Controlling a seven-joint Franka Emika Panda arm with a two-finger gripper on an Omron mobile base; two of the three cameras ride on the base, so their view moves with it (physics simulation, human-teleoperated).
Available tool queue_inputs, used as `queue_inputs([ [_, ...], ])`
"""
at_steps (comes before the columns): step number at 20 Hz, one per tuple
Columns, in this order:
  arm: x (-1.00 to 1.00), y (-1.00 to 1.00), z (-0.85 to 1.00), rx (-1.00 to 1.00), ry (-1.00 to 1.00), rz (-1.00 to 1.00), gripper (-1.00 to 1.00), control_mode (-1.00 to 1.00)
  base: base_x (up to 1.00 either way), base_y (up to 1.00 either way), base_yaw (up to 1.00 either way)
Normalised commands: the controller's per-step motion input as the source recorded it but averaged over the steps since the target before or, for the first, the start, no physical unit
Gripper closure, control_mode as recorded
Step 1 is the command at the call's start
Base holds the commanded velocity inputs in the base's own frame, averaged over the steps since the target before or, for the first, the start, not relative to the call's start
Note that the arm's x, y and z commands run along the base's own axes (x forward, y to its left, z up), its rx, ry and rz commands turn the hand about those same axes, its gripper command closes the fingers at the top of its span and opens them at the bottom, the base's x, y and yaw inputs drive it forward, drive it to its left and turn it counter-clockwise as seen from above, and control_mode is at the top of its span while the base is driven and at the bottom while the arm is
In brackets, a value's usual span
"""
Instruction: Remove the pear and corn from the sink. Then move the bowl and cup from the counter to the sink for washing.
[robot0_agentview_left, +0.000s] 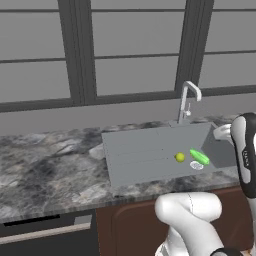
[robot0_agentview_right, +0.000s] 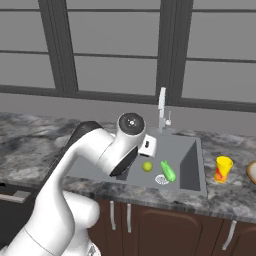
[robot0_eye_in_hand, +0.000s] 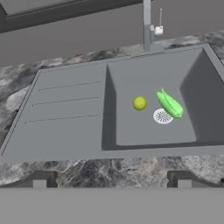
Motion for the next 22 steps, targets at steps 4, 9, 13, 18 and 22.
queue_inputs([
  [4,0.26,-0.32,-0.28,-0.01,0.00,0.02,-1.00,-1.00,0.00,0.00,0.00],
  [9,0.36,-0.23,-0.29,-0.06,0.01,0.07,-1.00,-1.00,0.00,0.00,0.00],
  [13,0.41,-0.15,-0.29,-0.07,0.02,0.13,-1.00,-1.00,0.00,0.00,0.00],
  [18,0.31,-0.12,-0.26,-0.08,0.02,0.16,-1.00,-1.00,0.00,0.00,0.00],
  [22,0.21,-0.08,-0.17,-0.02,0.07,0.11,-1.00,-1.00,0.00,0.00,0.00],
])
